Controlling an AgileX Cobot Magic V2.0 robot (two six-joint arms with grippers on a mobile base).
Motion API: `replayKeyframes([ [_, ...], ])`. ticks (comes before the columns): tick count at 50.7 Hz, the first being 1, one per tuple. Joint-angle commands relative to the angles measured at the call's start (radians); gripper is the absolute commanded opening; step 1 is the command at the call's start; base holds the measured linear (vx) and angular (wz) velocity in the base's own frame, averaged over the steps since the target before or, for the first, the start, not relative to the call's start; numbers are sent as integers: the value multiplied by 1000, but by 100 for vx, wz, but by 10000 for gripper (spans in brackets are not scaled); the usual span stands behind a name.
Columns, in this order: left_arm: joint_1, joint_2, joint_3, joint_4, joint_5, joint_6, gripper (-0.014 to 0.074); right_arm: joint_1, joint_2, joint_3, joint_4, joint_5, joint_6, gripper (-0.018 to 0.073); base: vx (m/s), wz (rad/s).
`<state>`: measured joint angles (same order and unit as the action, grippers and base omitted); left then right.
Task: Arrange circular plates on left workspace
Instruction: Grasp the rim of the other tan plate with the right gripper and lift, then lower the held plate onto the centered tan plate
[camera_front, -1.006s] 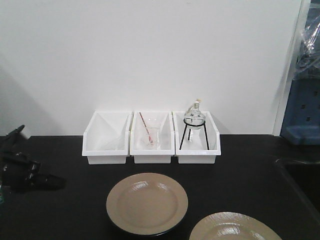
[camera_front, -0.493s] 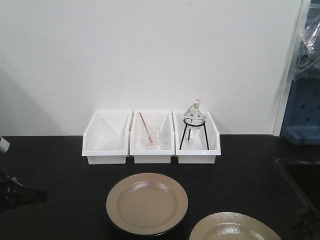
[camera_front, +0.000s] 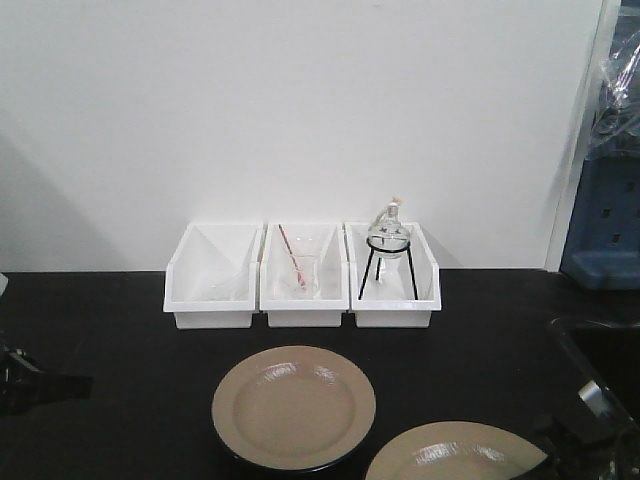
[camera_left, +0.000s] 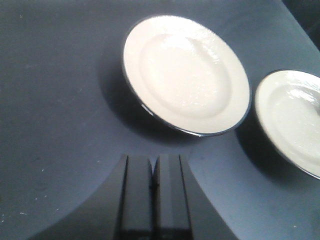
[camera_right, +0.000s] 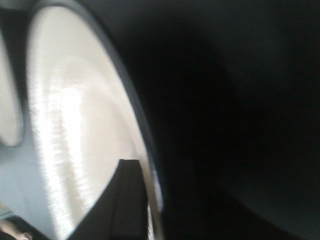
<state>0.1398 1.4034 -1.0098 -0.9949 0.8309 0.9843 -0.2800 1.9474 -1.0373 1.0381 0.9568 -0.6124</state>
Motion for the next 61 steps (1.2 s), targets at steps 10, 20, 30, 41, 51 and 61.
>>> replayKeyframes([
  [10, 1, -40, -27, -55, -5, 0, -1, 0, -208, -103, 20, -34, 46, -5, 0, 0],
  [20, 1, -40, -27, -55, -2, 0, -1, 69, -202, -239, 115, -55, 112, -5, 0, 0],
  [30, 1, -40, -27, -55, 0, 0, -1, 225, -104, -344, 154, -139, 154, -4, 0, 0],
  [41, 1, -40, -27, -55, 7, -13, -1, 357, 46, -468, 234, -201, 163, -4, 0, 0],
  [51, 1, -40, -27, -55, 7, -12, -1, 423, 165, -567, 258, -223, 163, -3, 0, 0],
  [61, 1, -40, -27, -55, 16, -28, -1, 459, 215, -598, 270, -285, 153, 30, 0, 0],
])
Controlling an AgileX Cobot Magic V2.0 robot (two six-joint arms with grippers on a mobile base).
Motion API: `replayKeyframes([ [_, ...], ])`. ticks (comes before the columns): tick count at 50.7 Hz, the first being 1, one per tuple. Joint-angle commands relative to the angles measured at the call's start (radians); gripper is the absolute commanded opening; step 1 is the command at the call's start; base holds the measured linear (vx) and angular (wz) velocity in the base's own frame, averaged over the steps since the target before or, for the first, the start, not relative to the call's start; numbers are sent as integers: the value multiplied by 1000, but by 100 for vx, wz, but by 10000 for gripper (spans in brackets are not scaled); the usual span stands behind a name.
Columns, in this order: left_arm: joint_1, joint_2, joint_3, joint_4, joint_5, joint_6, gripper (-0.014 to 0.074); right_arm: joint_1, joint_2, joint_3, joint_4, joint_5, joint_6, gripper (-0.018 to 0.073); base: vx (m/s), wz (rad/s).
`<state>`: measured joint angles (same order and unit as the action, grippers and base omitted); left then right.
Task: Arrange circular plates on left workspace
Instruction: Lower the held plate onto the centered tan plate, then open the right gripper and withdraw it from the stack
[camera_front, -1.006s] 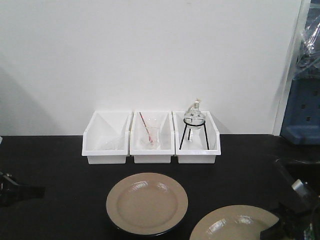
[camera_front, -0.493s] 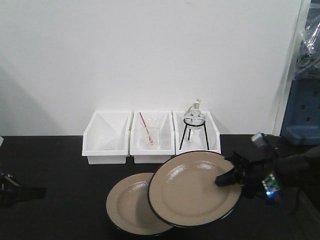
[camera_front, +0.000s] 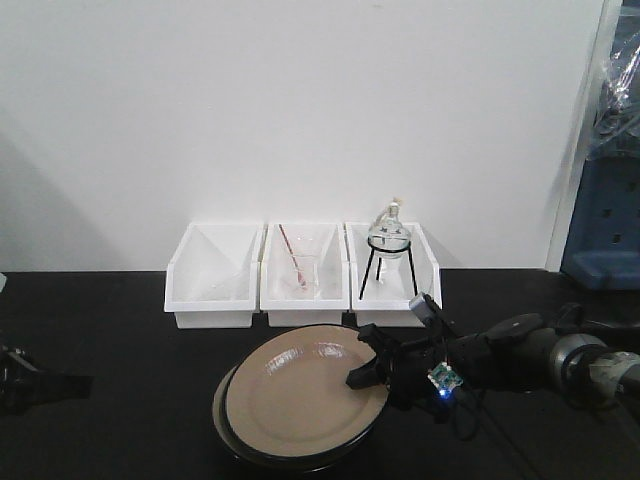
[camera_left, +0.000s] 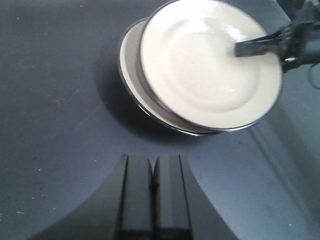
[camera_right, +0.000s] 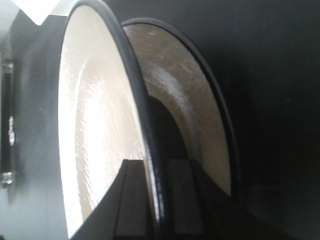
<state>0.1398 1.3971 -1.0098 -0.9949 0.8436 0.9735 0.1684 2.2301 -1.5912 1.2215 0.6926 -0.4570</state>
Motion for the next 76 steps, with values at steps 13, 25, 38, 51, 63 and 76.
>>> replayKeyframes([
  [13, 1, -33, -24, -54, 14, -24, -1, 20, -67, -44, 78, -41, -130, 246, 0, 0],
  [25, 1, -33, -24, -51, 13, -24, -1, 19, -69, -44, 54, -39, -322, 489, 0, 0],
  [38, 1, -33, -24, -16, 12, -24, -1, -14, -96, -44, -36, -41, -524, 507, 0, 0],
  [51, 1, -33, -24, 25, -16, -25, -1, -114, -202, -44, -264, -39, -402, 389, 0, 0],
  [63, 1, -44, -19, 150, -23, -83, -1, -219, -392, -43, -490, 87, -193, -14, 0, 0],
  [76, 1, -239, 159, 191, -156, -63, -1, -228, -766, 280, -625, -185, -216, -3, 0, 0],
])
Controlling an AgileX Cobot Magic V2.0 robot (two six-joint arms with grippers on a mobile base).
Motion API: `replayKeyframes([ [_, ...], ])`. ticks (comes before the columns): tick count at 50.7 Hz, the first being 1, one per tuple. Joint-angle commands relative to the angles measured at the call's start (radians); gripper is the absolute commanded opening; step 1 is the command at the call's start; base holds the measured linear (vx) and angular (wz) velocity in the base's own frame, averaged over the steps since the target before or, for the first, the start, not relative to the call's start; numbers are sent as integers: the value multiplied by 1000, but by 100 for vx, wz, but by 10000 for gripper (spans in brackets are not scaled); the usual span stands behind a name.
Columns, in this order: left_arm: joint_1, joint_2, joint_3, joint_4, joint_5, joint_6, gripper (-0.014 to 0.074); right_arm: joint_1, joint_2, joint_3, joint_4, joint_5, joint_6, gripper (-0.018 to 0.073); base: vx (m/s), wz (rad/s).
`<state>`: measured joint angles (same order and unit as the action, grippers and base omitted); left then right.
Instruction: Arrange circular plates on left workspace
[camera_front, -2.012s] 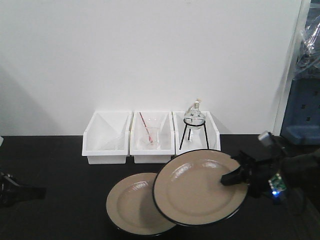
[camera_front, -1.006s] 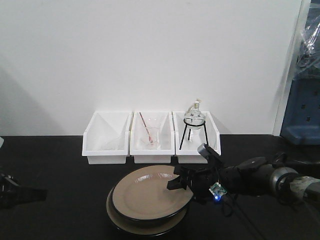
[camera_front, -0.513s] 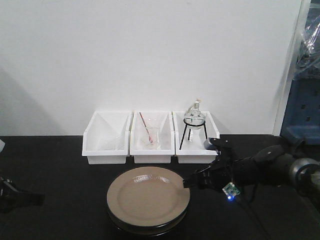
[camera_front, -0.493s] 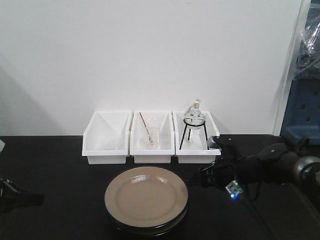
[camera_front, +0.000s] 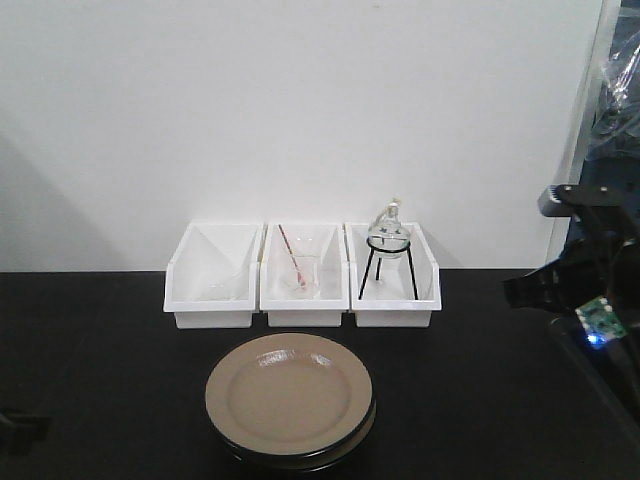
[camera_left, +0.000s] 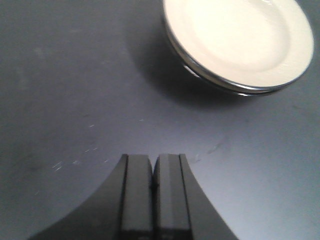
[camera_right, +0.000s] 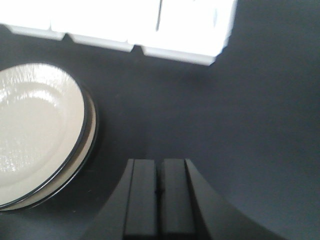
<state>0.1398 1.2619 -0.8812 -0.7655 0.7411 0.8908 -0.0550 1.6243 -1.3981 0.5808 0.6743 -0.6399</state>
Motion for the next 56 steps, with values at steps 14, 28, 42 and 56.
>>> replayKeyframes([
  [14, 1, -407, 236, -137, -155, 206, -1, -4, -623, 667, 265, -570, -318, -2, 0, 0],
  [28, 1, -656, 377, -209, -233, 243, -1, -4, -1038, 1039, 389, -717, -398, -2, 0, 0],
  [42, 1, -711, 435, -259, -216, 241, -1, -4, -1225, 1112, 406, -790, -391, -1, 0, 0],
  [56, 1, -712, 435, -259, -173, 241, -1, -4, -1239, 1112, 406, -792, -391, -1, 0, 0],
])
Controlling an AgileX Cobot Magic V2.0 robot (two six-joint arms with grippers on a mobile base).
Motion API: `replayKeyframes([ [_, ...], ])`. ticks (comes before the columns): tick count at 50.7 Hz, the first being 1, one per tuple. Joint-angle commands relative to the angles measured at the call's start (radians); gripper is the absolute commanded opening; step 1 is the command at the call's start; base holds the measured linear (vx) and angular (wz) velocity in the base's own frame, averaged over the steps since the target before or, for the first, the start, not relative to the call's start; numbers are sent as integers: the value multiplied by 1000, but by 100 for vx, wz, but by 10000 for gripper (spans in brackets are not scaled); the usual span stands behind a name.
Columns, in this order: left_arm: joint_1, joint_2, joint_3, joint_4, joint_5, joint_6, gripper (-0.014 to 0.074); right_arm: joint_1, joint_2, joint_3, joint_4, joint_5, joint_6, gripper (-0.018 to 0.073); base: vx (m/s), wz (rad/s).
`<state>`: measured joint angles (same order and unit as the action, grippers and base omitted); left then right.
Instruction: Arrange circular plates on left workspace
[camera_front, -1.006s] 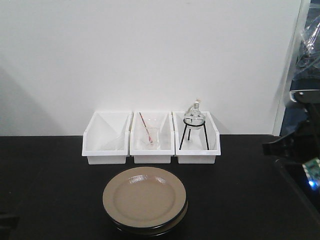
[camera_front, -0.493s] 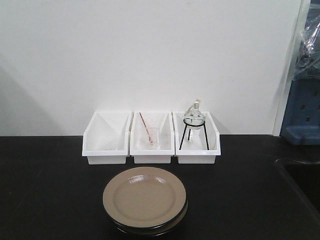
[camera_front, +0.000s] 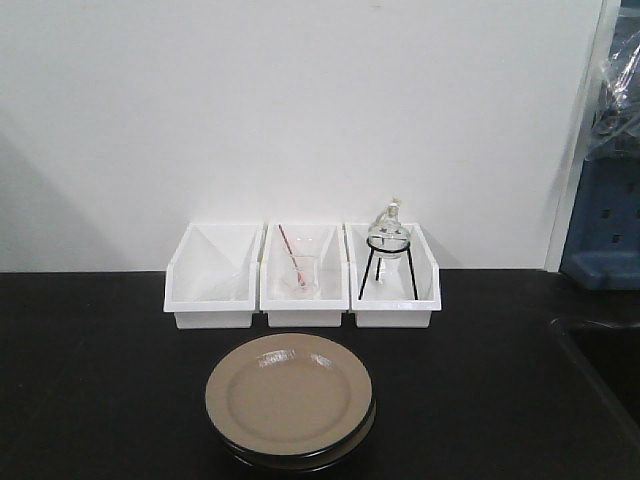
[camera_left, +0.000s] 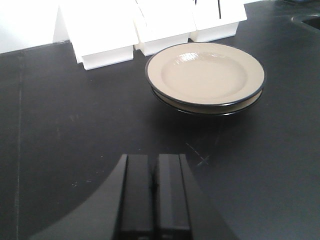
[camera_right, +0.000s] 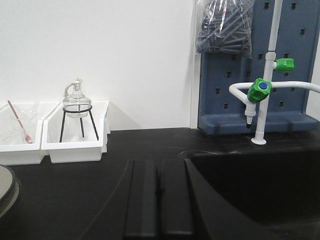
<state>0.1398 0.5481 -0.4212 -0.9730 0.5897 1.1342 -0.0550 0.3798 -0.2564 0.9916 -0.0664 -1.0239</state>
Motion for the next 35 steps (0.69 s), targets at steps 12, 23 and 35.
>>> replayKeyframes([
  [12, 1, 2, -25, -52, -21, -2, -1, -4, 6, -30, -5, -51, -7, -1, 0, 0],
  [23, -56, -23, -14, -50, -87, 1, -1, -4, 6, -30, -5, -51, -7, -1, 0, 0],
  [35, -187, -152, 79, -6, -405, -49, -1, -4, 6, -30, -5, -50, -7, -1, 0, 0],
])
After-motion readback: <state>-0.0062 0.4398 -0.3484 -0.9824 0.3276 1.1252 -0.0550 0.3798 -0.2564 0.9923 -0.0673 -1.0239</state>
